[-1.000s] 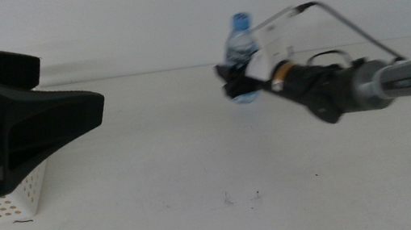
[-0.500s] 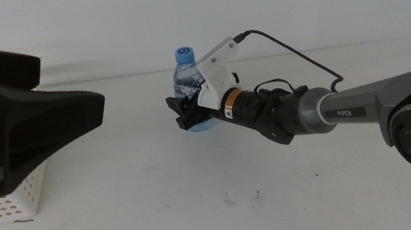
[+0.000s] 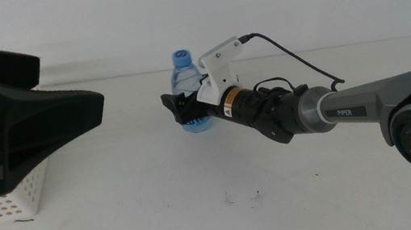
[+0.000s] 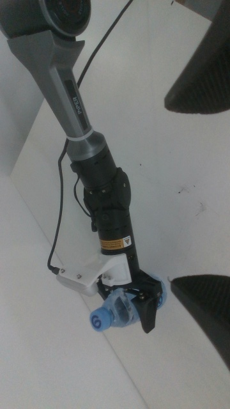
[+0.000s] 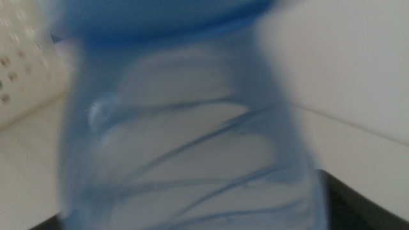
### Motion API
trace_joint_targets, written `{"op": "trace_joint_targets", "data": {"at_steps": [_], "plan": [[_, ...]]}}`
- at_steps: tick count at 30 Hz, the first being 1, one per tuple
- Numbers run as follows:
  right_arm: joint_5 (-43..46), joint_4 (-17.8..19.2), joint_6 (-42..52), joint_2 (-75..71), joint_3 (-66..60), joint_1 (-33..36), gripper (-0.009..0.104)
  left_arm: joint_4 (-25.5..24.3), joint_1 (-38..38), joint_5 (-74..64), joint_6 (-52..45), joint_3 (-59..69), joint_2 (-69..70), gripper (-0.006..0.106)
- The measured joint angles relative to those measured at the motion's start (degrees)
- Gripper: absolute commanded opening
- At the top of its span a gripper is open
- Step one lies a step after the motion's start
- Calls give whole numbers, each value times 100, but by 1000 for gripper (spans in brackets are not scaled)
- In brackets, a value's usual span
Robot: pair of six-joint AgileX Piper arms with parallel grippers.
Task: Use arms to grab the bottles and put them into the dustbin to the left of the table.
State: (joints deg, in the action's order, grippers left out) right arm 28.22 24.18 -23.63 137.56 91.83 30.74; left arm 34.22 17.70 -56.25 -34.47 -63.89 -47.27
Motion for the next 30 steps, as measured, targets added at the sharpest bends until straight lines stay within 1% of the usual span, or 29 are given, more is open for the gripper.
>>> {"op": "trace_joint_targets", "data": {"at_steps": [2, 4, 7, 10, 15, 18, 20, 22, 23, 25, 27, 29, 30], "plan": [[34, 69, -237, -14, 22, 0, 82, 0, 0, 0, 0, 0, 0, 82], [-15, 157, -455, -81, 8, 10, 83, 0, 0, 0, 0, 0, 0, 82], [-159, 183, -518, -339, -328, 19, 83, 0, 0, 0, 0, 0, 0, 82], [-181, 87, -313, -876, -1142, 19, 83, 0, 0, 0, 0, 0, 0, 82], [-301, -49, 15, -2348, -3134, 32, 83, 0, 0, 0, 0, 0, 0, 82], [-866, -75, -157, -3471, -4039, 56, 83, 0, 0, 0, 0, 0, 0, 82], [-1687, -170, -227, -4473, -4432, 57, 82, 0, 0, 0, 0, 0, 0, 82], [-2632, -403, 5, -5411, -4508, 65, 82, 0, 0, 0, 0, 0, 0, 82], [-3045, -602, 307, -5920, -4470, 85, 82, 0, 0, 0, 0, 0, 0, 82], [-3718, -1165, 1020, -6821, -4273, 168, 82, 0, 0, 0, 0, 0, 0, 82], [-4375, -1938, 1887, -7491, -3934, 219, 82, 0, 0, 0, 0, 0, 0, 82], [-4943, -2460, 2449, -7891, -3646, 231, 82, 0, 0, 0, 0, 0, 0, 82], [-5218, -2626, 2631, -8046, -3527, 231, 82, 0, 0, 0, 0, 0, 0, 82]]}}
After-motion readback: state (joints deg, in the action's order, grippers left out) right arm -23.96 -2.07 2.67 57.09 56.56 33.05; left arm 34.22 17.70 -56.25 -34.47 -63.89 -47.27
